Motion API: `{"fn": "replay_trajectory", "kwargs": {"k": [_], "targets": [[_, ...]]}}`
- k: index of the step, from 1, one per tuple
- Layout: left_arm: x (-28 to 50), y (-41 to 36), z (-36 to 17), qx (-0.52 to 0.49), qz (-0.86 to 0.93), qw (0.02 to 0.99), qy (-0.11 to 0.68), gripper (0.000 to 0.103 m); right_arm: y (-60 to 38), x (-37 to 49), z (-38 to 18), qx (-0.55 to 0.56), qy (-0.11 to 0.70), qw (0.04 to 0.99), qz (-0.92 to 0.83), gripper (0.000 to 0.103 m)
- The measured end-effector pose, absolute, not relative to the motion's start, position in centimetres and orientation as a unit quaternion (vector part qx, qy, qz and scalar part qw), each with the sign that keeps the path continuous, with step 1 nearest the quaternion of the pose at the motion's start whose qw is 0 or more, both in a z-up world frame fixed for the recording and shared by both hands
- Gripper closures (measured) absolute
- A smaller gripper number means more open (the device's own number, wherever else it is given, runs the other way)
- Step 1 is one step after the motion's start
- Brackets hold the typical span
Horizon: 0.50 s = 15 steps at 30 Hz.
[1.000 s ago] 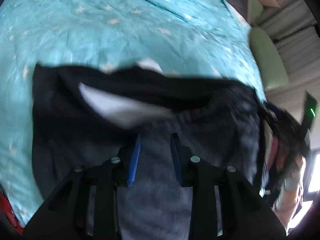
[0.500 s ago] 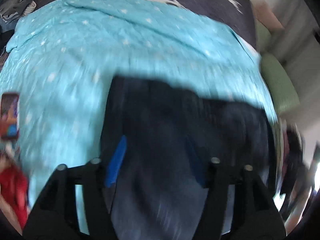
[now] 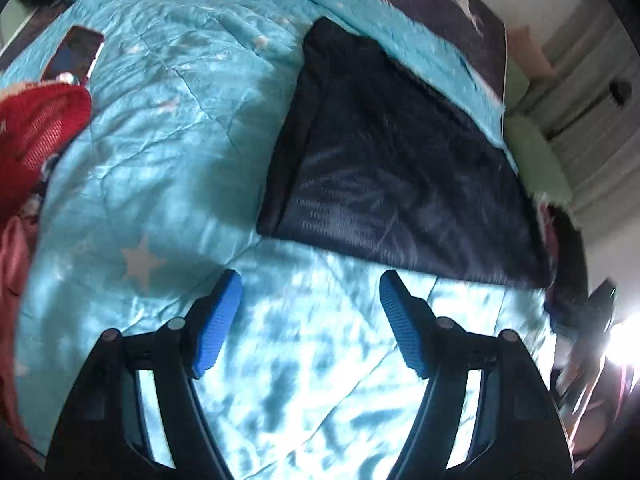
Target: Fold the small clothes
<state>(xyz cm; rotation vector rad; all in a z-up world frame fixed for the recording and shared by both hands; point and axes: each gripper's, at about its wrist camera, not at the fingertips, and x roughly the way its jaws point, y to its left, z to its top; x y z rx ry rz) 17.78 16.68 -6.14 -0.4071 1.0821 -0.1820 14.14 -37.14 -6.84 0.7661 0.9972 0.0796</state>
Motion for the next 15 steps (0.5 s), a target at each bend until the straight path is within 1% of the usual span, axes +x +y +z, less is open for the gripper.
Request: {"fn": "replay_trajectory", "kwargs": {"k": [3,7,8,9,10,11,12,13,14,15], "targets": [[19.4,17.2,-6.5,-0.242,-0.087,0.831,0.493,0.031,-36.1,15.1,-6.7,0.346,0.453,0.821,0.013,0.029],[21.1,16.8,-7.0,-0.29,-0.092,0.824,0.478,0.032,-35.7,16.8,-7.3,0.396,0.44,0.805,0.034,0.028],[21.3,16.8,-7.0,-0.299,-0.094,0.823,0.474,0.046,-35.6,17.3,-7.4,0.401,0.438,0.804,0.03,0.028],[21.8,16.8,-7.2,-0.312,-0.097,0.821,0.469,0.079,-35.5,17.7,-7.3,0.403,0.433,0.806,0.022,0.028],[22.1,16.8,-7.5,-0.324,-0.1,0.815,0.47,0.093,-35.6,18.0,-7.3,0.406,0.427,0.808,0.016,0.028],[22.3,17.0,-8.0,-0.347,-0.102,0.806,0.468,0.092,-35.6,18.3,-7.2,0.409,0.42,0.81,0.01,0.036],[22.1,17.2,-8.2,-0.361,-0.099,0.804,0.462,0.093,-35.7,18.6,-7.1,0.409,0.41,0.815,0.002,0.056],[21.9,17.4,-8.1,-0.364,-0.097,0.807,0.455,0.093,-35.6,19.0,-7.0,0.403,0.412,0.817,-0.005,0.097],[21.5,17.7,-7.7,-0.365,-0.094,0.811,0.447,0.093,-35.7,19.1,-7.0,0.402,0.412,0.818,-0.013,0.102],[20.9,18.1,-7.0,-0.372,-0.096,0.814,0.435,0.093,-35.7,18.9,-6.8,0.4,0.407,0.821,-0.019,0.101]]}}
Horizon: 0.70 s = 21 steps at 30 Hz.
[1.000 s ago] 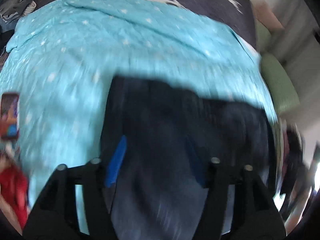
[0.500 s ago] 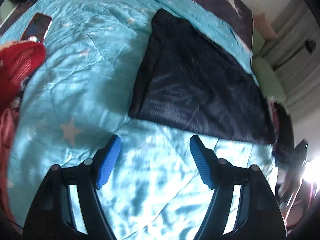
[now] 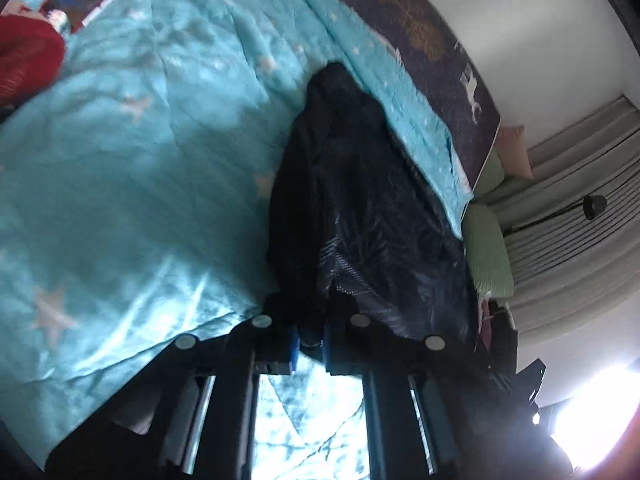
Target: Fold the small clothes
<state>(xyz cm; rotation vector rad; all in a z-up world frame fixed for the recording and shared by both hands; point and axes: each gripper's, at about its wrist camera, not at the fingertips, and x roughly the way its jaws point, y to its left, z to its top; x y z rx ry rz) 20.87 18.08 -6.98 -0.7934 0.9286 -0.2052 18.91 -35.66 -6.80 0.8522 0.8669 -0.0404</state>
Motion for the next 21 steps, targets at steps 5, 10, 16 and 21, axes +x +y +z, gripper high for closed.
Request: {"fn": "replay_trajectory", "kwargs": {"k": [5,10,16,21], "targets": [[16.8,18.7,-2.4,-0.354,-0.125,0.841,0.39,0.094,-35.6,15.6,-2.9,0.382,0.356,0.853,-0.005,0.102],[11.5,18.2,-0.5,-0.311,-0.131,0.853,0.398,0.094,-35.8,10.6,-0.5,0.37,0.353,0.859,0.007,0.102],[5.3,18.8,-3.4,-0.314,-0.114,0.828,0.45,0.093,-35.5,3.5,-2.6,0.365,0.399,0.841,-0.001,0.102],[1.6,18.2,-3.1,-0.306,-0.113,0.829,0.454,0.093,-36.0,-1.2,-2.8,0.379,0.392,0.838,-0.015,0.102]]}}
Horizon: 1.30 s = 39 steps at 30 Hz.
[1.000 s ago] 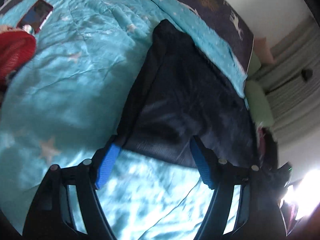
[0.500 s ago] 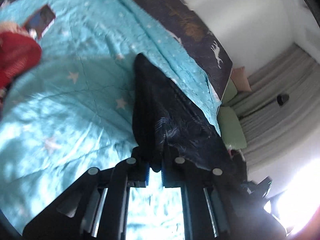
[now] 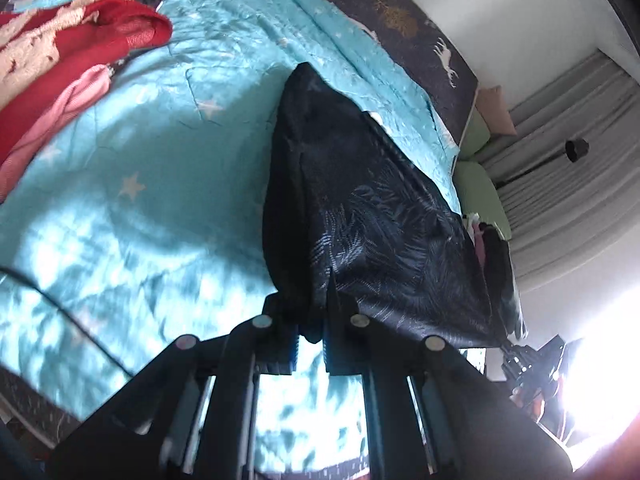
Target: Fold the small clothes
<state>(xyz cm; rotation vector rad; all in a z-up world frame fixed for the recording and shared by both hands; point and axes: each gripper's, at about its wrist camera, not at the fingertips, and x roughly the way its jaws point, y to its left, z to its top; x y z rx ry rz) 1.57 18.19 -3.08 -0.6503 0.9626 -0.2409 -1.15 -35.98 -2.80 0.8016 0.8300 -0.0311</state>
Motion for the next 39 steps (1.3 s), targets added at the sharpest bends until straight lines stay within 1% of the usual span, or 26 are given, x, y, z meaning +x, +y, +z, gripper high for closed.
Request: {"fn": "replay_trajectory", "kwargs": {"k": [5,8,10,12,13,14,17,19,21,23,25,26,27,31,35,36,38,39], "targets": [[-1.3,17.8,-0.7,-0.276,-0.117,0.847,0.439,0.093,-35.6,-3.4,-1.0,0.355,0.382,0.853,-0.014,0.102],[-2.9,18.1,-0.2,-0.267,-0.115,0.85,0.439,0.093,-35.5,-4.7,-1.1,0.353,0.39,0.85,-0.015,0.102],[-3.6,18.4,-0.8,-0.265,-0.112,0.847,0.447,0.092,-35.7,-5.7,-2.0,0.359,0.401,0.843,-0.016,0.102],[-3.8,18.3,-1.8,-0.248,-0.1,0.843,0.466,0.087,-35.8,-6.4,-3.4,0.362,0.418,0.833,-0.017,0.101],[-3.7,18.3,-2.5,-0.235,-0.084,0.838,0.484,0.084,-35.9,-6.6,-4.2,0.356,0.435,0.827,-0.023,0.099],[-3.7,18.5,-3.1,-0.227,-0.067,0.835,0.497,0.082,-36.0,-6.6,-5.0,0.348,0.453,0.82,-0.036,0.094],[-3.8,20.3,-4.1,-0.233,-0.02,0.824,0.516,0.082,-37.1,-6.4,-5.8,0.317,0.476,0.813,-0.109,0.092],[-4.1,21.9,-3.4,-0.243,0.011,0.832,0.499,0.082,-37.9,-6.2,-4.8,0.301,0.46,0.823,-0.141,0.092],[-4.0,22.8,-1.7,-0.219,0.044,0.851,0.475,0.082,-38.0,-5.4,-3.3,0.29,0.441,0.838,-0.136,0.09],[-3.2,22.3,0.4,-0.182,0.052,0.871,0.453,0.082,-37.1,-3.2,-1.0,0.255,0.421,0.863,-0.111,0.085],[-1.2,21.1,2.3,-0.163,0.025,0.887,0.43,0.079,-35.2,0.1,0.9,0.218,0.411,0.881,-0.082,0.079],[0.2,20.3,2.9,-0.157,0.005,0.891,0.426,0.073,-33.8,1.9,1.7,0.202,0.41,0.887,-0.061,0.078],[1.7,19.2,3.3,-0.148,-0.015,0.892,0.427,0.07,-32.7,3.8,2.3,0.188,0.412,0.891,-0.033,0.078],[8.8,13.0,3.3,-0.101,-0.102,0.876,0.46,0.071,-27.6,10.6,3.4,0.155,0.434,0.886,0.06,0.078],[14.3,7.5,2.6,-0.064,-0.175,0.857,0.48,0.071,-23.1,16.3,3.1,0.116,0.457,0.876,0.106,0.077],[15.7,6.1,2.4,-0.055,-0.194,0.849,0.488,0.071,-22.8,17.3,2.7,0.113,0.461,0.873,0.112,0.076],[18.5,3.7,1.8,-0.04,-0.233,0.832,0.502,0.071,-21.8,19.4,1.9,0.104,0.473,0.866,0.123,0.07],[19.9,2.7,1.6,-0.034,-0.249,0.823,0.509,0.071,-21.3,20.3,1.5,0.101,0.479,0.864,0.123,0.069]]}}
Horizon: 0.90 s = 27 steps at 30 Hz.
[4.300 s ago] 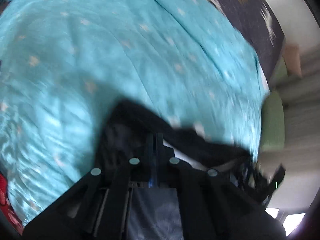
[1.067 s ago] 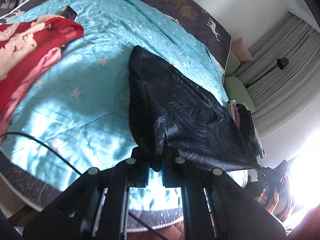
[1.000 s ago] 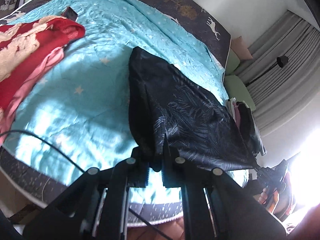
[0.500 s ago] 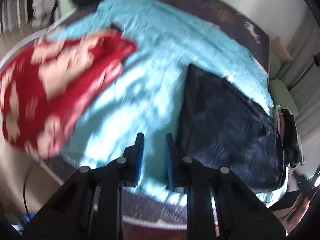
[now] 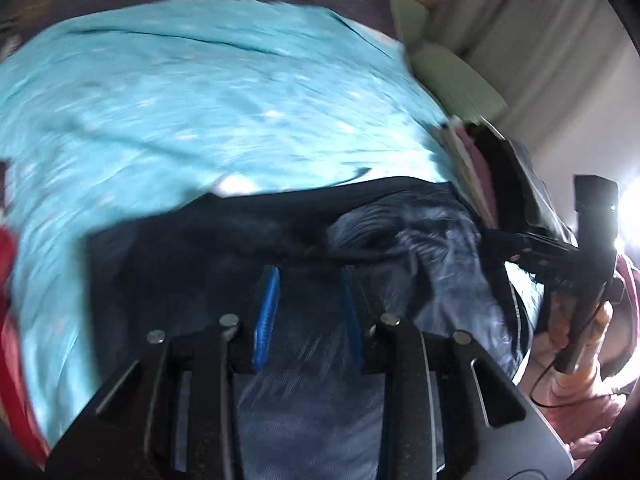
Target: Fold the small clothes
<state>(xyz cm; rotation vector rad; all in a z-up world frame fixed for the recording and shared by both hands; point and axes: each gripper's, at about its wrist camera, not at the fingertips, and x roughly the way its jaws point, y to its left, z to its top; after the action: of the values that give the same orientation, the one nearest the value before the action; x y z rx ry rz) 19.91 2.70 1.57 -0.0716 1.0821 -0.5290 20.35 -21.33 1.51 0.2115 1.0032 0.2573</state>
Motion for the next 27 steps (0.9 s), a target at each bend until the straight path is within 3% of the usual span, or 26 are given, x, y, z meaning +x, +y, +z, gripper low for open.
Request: {"fn": "replay_trajectory", "kwargs": {"k": [8,13,14,15,16,27], "targets": [[25.3,-3.9,-1.7,0.104,-0.374,0.729,0.564,0.07,-21.9,22.9,-0.5,0.083,0.498,0.856,0.113,0.055],[25.8,-5.4,-3.0,0.157,-0.395,0.702,0.571,0.071,-24.8,23.1,-0.8,0.09,0.503,0.856,0.082,0.053],[26.1,-5.4,-3.3,0.151,-0.401,0.696,0.577,0.075,-25.0,23.1,-0.9,0.093,0.503,0.856,0.079,0.052],[26.2,-5.5,-3.4,0.145,-0.409,0.688,0.581,0.097,-25.5,23.0,-1.0,0.099,0.503,0.855,0.075,0.052],[26.4,-5.7,-3.7,0.143,-0.421,0.676,0.587,0.101,-25.9,23.0,-1.2,0.104,0.503,0.855,0.072,0.052],[31.4,-4.7,-1.2,0.118,-0.338,0.781,0.512,0.101,-28.6,23.0,-1.8,0.142,0.505,0.85,0.042,0.052]]}}
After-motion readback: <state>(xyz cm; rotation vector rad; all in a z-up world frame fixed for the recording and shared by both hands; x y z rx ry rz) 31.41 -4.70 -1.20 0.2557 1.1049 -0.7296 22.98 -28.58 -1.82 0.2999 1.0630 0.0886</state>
